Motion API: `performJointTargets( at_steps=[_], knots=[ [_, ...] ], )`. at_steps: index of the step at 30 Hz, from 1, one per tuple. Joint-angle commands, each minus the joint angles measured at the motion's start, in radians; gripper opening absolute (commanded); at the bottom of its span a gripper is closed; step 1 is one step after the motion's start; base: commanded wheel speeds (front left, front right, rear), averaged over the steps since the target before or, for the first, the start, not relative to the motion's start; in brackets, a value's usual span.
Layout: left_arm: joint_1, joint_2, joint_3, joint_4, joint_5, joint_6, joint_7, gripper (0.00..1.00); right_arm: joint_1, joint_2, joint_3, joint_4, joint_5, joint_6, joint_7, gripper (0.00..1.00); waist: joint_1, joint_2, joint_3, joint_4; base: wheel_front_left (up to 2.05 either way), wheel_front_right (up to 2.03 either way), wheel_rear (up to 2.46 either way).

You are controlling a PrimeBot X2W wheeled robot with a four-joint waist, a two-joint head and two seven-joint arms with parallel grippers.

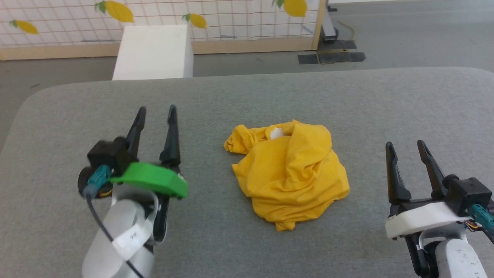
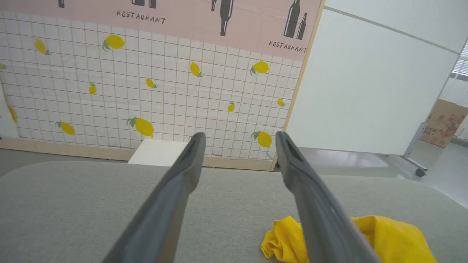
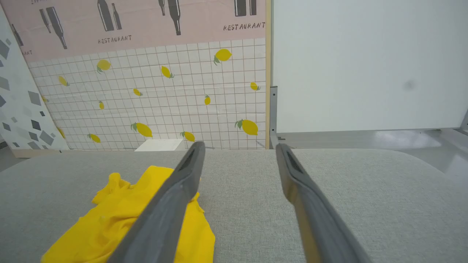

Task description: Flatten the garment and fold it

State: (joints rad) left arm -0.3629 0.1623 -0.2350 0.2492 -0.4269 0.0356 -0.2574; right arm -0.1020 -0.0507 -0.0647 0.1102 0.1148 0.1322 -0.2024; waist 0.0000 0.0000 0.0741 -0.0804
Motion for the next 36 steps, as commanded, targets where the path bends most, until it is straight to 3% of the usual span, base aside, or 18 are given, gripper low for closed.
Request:
performJointTargets(
  at_steps=[1,8,18,19,20,21,29,34,35,36],
  knots=[
    [0.044,-0.004,0.021,-0.019,0.029,-0.004,-0.004,1.0,0.011,0.001,0.0,-0.006,-0.006,-0.002,0.006,1.0,0.0,0.0,0.005,0.031,0.0,0.0,0.0],
    [0.164,-0.035,0.092,-0.085,0.14,-0.018,-0.004,1.0,0.016,0.001,0.003,-0.001,-0.01,-0.002,0.039,1.0,0.0,0.0,0.012,0.068,0.0,0.0,0.0],
    [0.217,-0.08,0.158,-0.128,0.197,-0.049,-0.004,1.0,-0.039,0.001,0.064,-0.002,-0.008,-0.002,0.127,1.0,0.0,0.0,0.034,0.094,0.0,0.0,0.0],
    [0.215,-0.084,0.162,-0.134,0.201,-0.052,-0.004,1.0,-0.056,0.001,0.076,0.0,-0.01,-0.002,0.154,1.0,0.0,0.0,0.037,0.096,0.0,0.0,0.0],
    [0.21,-0.093,0.169,-0.14,0.215,-0.061,-0.004,1.0,-0.118,0.001,0.106,0.038,0.004,-0.002,0.31,1.0,0.0,0.0,0.044,0.101,0.0,0.0,0.0],
    [0.207,-0.096,0.17,-0.141,0.219,-0.065,-0.004,1.0,-0.144,0.001,0.121,0.057,0.006,-0.002,0.376,1.0,0.0,0.0,0.047,0.104,0.0,0.0,0.0],
    [0.191,-0.108,0.158,-0.13,0.232,-0.092,-0.004,1.0,-0.319,0.001,0.112,0.234,-0.06,-0.002,0.719,1.0,0.0,0.0,0.081,0.137,0.0,0.0,0.0],
    [0.178,-0.111,0.155,-0.125,0.229,-0.097,-0.004,1.0,-0.389,0.001,0.13,0.317,-0.068,-0.002,0.839,1.0,0.0,0.0,0.101,0.162,0.0,0.0,0.0],
    [0.176,-0.111,0.155,-0.124,0.228,-0.097,-0.004,1.0,-0.399,0.001,0.14,0.328,-0.063,-0.002,0.853,0.61,0.0,0.0,0.103,0.166,0.0,0.0,0.0],
    [0.176,-0.111,0.154,-0.122,0.226,-0.096,-0.004,1.0,-0.406,0.001,0.147,0.334,-0.062,-0.002,0.858,0.37,0.0,0.0,0.104,0.17,0.0,0.0,0.0]
  ],
)
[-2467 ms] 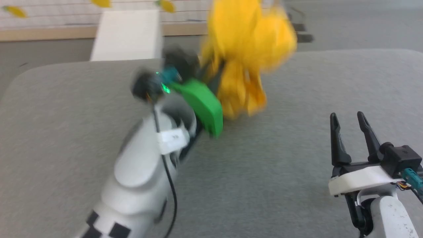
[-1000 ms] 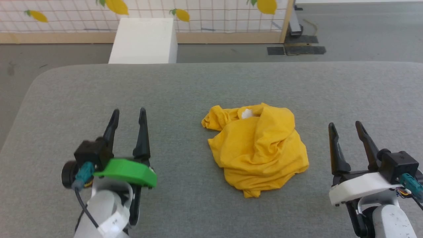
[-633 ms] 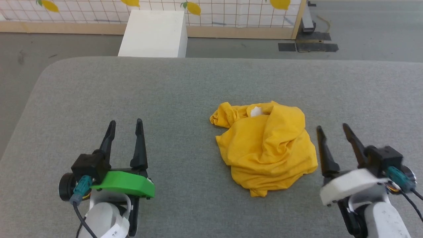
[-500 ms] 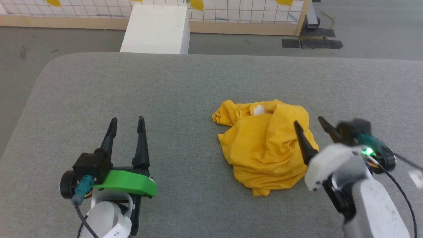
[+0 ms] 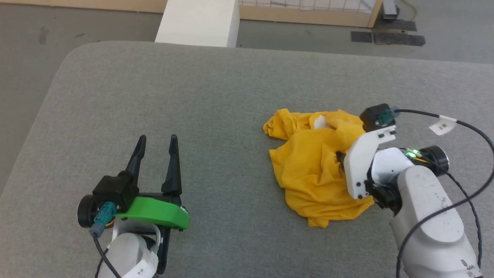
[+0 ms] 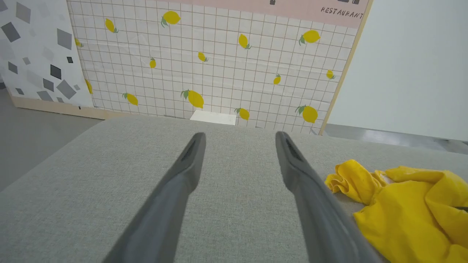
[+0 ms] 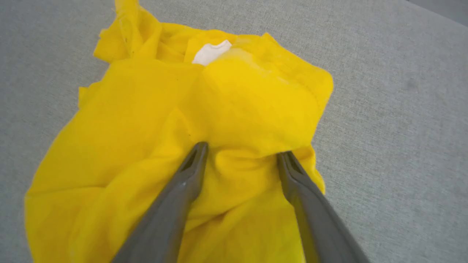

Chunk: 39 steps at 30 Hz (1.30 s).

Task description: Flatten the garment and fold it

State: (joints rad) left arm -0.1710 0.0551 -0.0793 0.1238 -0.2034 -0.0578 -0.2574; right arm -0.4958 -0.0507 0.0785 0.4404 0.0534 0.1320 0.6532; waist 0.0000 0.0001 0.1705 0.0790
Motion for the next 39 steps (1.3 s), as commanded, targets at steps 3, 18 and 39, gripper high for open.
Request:
performJointTargets(
  at_steps=[3,18,39],
  knots=[
    [-0.018,-0.005,-0.004,0.007,-0.011,0.002,-0.004,1.0,-0.032,0.001,0.025,0.005,0.002,-0.001,-0.019,0.0,0.0,-0.0001,0.007,0.018,0.0,0.0,0.0],
    [0.022,-0.005,0.005,0.014,-0.007,0.003,-0.004,1.0,0.014,-0.048,-0.244,-0.252,-0.039,-0.001,-0.285,0.0,0.0,-0.0001,-0.071,-0.02,0.0,0.0,0.0],
    [0.027,-0.005,0.011,0.018,-0.014,-0.008,-0.004,1.0,0.376,0.0,-0.526,-0.29,0.035,-0.001,-0.411,1.0,0.0,-0.0001,-0.056,-0.055,0.0,0.0,0.0]
  ],
)
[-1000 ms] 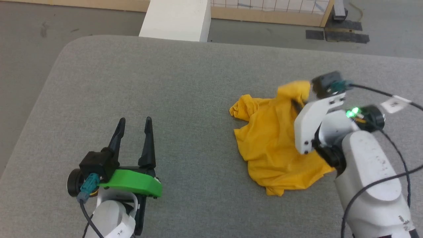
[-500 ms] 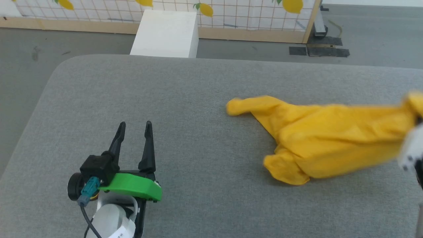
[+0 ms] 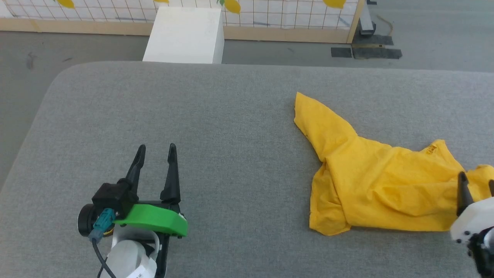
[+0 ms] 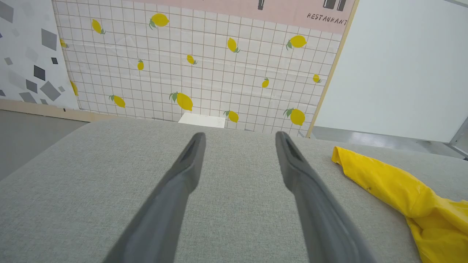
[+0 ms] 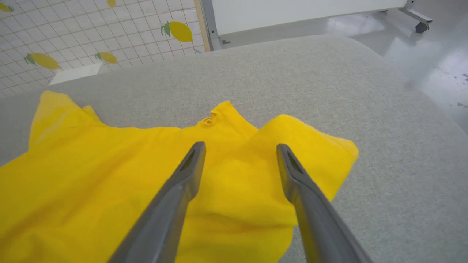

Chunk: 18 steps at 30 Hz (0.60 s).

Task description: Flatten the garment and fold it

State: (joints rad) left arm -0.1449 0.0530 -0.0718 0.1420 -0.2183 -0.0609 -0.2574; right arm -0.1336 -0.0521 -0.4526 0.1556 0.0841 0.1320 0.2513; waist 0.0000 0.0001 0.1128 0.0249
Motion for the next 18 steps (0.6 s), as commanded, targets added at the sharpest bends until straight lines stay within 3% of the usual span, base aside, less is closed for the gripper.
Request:
performJointTargets(
  at_steps=[1,5,8,12,18],
  knots=[
    [-0.001,-0.003,0.005,0.0,0.0,-0.005,-0.004,1.0,0.03,0.001,0.031,-0.009,0.029,-0.001,-0.058,1.0,0.0,-0.0001,0.004,-0.001,0.0,0.0,0.0],
    [-0.003,-0.003,0.01,-0.007,-0.004,0.001,-0.004,1.0,0.066,0.002,0.054,0.007,0.087,-0.001,-0.174,1.0,0.0,-0.0001,0.009,-0.007,0.0,0.0,0.0],
    [-0.002,-0.003,0.011,-0.008,-0.002,0.001,-0.004,1.0,0.062,0.002,0.039,0.027,0.067,-0.001,-0.19,1.0,0.0,-0.0001,0.011,-0.012,0.0,0.0,0.0],
    [-0.006,-0.003,0.011,-0.01,-0.001,0.0,-0.004,1.0,0.023,0.002,-0.019,0.046,0.025,-0.001,-0.136,1.0,0.0,-0.0001,0.016,-0.012,0.0,0.0,0.0],
    [-0.02,-0.003,0.001,-0.013,-0.002,0.0,-0.004,1.0,-0.062,0.002,-0.151,0.104,-0.014,-0.001,0.038,1.0,0.0,-0.0001,0.039,-0.003,0.0,0.0,0.0]
  ],
)
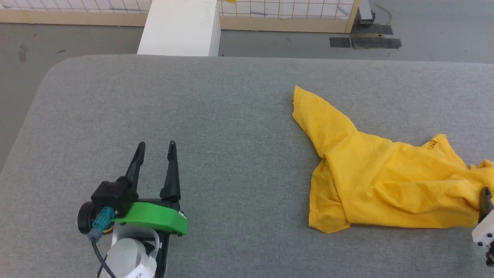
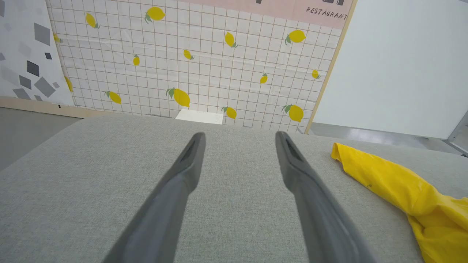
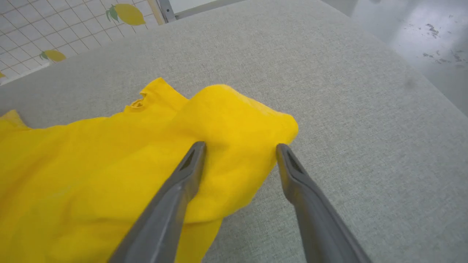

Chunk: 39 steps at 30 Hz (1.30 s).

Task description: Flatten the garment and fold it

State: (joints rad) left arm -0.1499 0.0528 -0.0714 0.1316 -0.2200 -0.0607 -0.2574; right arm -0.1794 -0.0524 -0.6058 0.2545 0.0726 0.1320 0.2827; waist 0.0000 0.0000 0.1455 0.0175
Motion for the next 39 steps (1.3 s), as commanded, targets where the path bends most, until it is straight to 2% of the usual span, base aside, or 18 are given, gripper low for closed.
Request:
performJointTargets(
  at_steps=[1,7,8,9,10,11,13,18,21,23,28,32,35,38,39],
  knots=[
    [-0.017,-0.003,-0.001,-0.003,-0.001,-0.001,-0.004,1.0,-0.03,0.002,-0.003,0.02,-0.003,-0.001,0.043,1.0,0.0,0.0,0.012,0.007,0.0,0.0,0.0],
    [-0.031,-0.003,0.005,0.003,0.0,-0.005,-0.004,1.0,-0.081,0.002,-0.007,0.085,0.015,-0.001,0.191,1.0,0.0,0.0,0.032,0.019,0.0,0.0,0.0],
    [-0.031,-0.003,0.005,0.003,0.0,-0.006,-0.004,1.0,-0.083,0.002,-0.006,0.096,0.016,-0.001,0.218,0.83,0.0,0.0,0.033,0.02,0.0,0.0,0.0],
    [-0.032,-0.003,0.004,0.004,-0.001,-0.006,-0.004,1.0,-0.085,0.002,0.0,0.103,0.017,-0.001,0.247,0.42,0.0,0.0,0.033,0.023,0.0,0.0,0.0],
    [-0.033,-0.003,0.003,0.005,-0.001,-0.006,-0.004,1.0,-0.086,0.002,0.005,0.102,0.018,-0.001,0.259,0.24,0.0,0.0,0.034,0.025,0.0,0.0,0.0],
    [-0.033,-0.003,0.002,0.005,-0.001,-0.005,-0.004,1.0,-0.089,0.002,0.007,0.093,0.015,-0.001,0.257,0.0,0.0,0.0,0.034,0.027,0.0,0.0,0.0],
    [-0.034,-0.003,0.0,0.007,-0.003,-0.004,-0.004,1.0,-0.089,0.002,0.016,0.074,0.008,-0.001,0.245,0.0,0.0,0.0,0.032,0.032,0.0,0.0,0.0],
    [-0.03,-0.003,-0.001,0.01,-0.005,-0.002,-0.004,1.0,-0.102,0.002,0.056,-0.046,-0.021,-0.001,0.114,0.0,0.0,0.0,0.016,0.044,0.0,0.0,0.0],
    [-0.023,-0.003,0.0,0.01,-0.003,-0.001,-0.004,1.0,-0.103,0.002,0.18,-0.152,0.018,-0.001,0.08,0.0,0.0,0.0,0.004,0.048,0.0,0.0,0.0],
    [-0.019,-0.003,0.004,0.012,-0.001,-0.002,-0.004,1.0,-0.092,0.002,0.308,-0.248,0.052,-0.001,0.079,0.0,0.0,0.0,-0.005,0.05,0.0,0.0,0.0],
    [-0.011,-0.003,0.006,0.015,0.0,-0.005,-0.004,1.0,-0.017,0.002,0.673,-0.46,0.113,-0.001,0.149,0.0,0.0,0.0,-0.019,0.055,0.0,0.0,0.0],
    [-0.008,-0.003,0.0,0.019,-0.003,-0.006,-0.004,1.0,0.081,0.002,0.925,-0.491,0.14,-0.001,0.258,0.0,0.0,0.0,-0.025,0.064,0.0,0.0,0.0],
    [-0.01,-0.003,-0.001,0.025,-0.006,-0.008,-0.004,1.0,0.159,-0.001,1.031,-0.447,0.126,-0.001,0.352,0.0,0.0,0.0,-0.027,0.071,0.0,0.0,0.0],
    [-0.006,-0.003,-0.001,0.029,-0.008,-0.009,-0.004,1.0,0.238,-0.016,1.054,-0.386,0.114,-0.001,0.44,0.0,0.0,0.0,-0.031,0.074,0.0,0.0,0.0],
    [-0.004,-0.003,-0.001,0.03,-0.009,-0.008,-0.004,1.0,0.256,-0.02,1.049,-0.376,0.11,-0.001,0.457,0.05,0.0,0.0,-0.032,0.074,0.0,0.0,0.0]
  ],
)
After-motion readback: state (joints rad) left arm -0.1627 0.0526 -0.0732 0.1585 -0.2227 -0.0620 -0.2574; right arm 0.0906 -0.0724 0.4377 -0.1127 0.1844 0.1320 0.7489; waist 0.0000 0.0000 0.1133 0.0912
